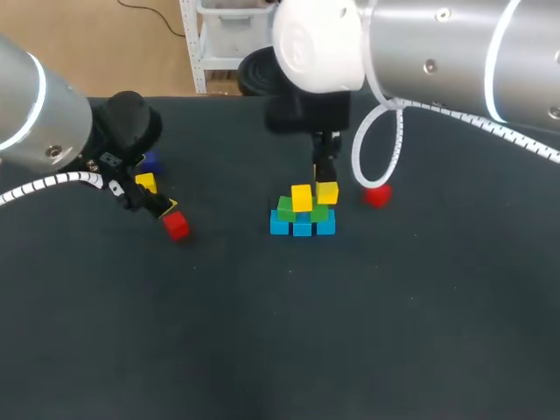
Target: Place the blue cubes, place green cubes on the blue cubes, place the yellow cubes on the green cubes, then place the red cubes on the yellow cubes, and place purple cube on the red cubes.
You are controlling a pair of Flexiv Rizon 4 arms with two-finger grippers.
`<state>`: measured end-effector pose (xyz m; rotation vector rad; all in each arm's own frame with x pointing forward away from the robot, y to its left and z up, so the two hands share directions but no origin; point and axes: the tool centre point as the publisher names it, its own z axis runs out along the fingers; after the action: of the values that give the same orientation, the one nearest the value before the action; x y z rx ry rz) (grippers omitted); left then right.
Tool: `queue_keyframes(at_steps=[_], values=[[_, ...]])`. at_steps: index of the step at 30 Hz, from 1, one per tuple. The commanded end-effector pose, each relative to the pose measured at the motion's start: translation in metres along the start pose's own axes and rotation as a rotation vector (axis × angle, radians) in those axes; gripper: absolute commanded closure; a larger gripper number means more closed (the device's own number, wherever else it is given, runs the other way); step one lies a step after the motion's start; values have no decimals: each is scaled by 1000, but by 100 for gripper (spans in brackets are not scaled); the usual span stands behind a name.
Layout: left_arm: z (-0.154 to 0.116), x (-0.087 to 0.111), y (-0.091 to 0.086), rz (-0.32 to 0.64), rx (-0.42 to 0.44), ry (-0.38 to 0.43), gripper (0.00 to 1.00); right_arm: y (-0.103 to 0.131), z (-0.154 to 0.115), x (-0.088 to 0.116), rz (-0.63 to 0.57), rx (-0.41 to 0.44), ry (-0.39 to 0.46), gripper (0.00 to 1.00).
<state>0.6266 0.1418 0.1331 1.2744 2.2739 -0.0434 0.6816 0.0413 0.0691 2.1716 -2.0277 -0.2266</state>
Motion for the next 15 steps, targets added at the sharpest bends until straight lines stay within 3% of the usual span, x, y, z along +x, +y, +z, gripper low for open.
queue_keyframes(at_steps=[1,15], values=[[0,1,1,2,3,-3,0,3,0,-3,0,1,7,84],[0,1,1,2,3,-3,0,8,1,-5,-5,-8,27,84]])
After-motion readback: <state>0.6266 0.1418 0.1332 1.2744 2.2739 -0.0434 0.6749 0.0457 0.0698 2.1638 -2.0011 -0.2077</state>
